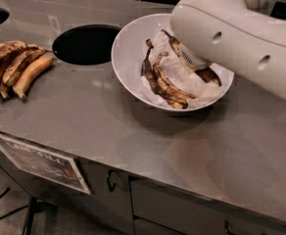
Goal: Pick banana from white bowl
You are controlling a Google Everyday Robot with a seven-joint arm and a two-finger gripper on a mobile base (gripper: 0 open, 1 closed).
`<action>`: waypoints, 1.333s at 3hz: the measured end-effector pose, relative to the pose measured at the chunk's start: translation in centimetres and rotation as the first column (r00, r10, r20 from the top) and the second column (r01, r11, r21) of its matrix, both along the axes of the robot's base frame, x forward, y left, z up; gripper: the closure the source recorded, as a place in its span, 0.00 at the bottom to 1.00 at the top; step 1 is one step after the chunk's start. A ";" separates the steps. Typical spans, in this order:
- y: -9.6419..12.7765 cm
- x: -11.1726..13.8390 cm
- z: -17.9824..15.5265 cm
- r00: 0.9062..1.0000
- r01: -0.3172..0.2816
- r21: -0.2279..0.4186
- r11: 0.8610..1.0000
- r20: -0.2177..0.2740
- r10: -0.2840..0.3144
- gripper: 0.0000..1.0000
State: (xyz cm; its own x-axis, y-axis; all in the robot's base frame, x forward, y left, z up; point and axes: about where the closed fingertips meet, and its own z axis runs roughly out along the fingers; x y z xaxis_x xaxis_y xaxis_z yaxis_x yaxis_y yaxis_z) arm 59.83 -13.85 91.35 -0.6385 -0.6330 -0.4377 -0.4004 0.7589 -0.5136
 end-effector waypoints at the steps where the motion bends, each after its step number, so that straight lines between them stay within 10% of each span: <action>1: 0.1 -1.0 2.7 0.997 -0.007 0.000 1.000 0.074 0.007 1.00; 4: 0.3 -1.2 7.3 0.946 -0.239 0.164 0.957 0.263 0.191 1.00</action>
Offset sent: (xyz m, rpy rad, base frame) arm -0.0306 0.0074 0.0895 0.2195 -0.2514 0.2283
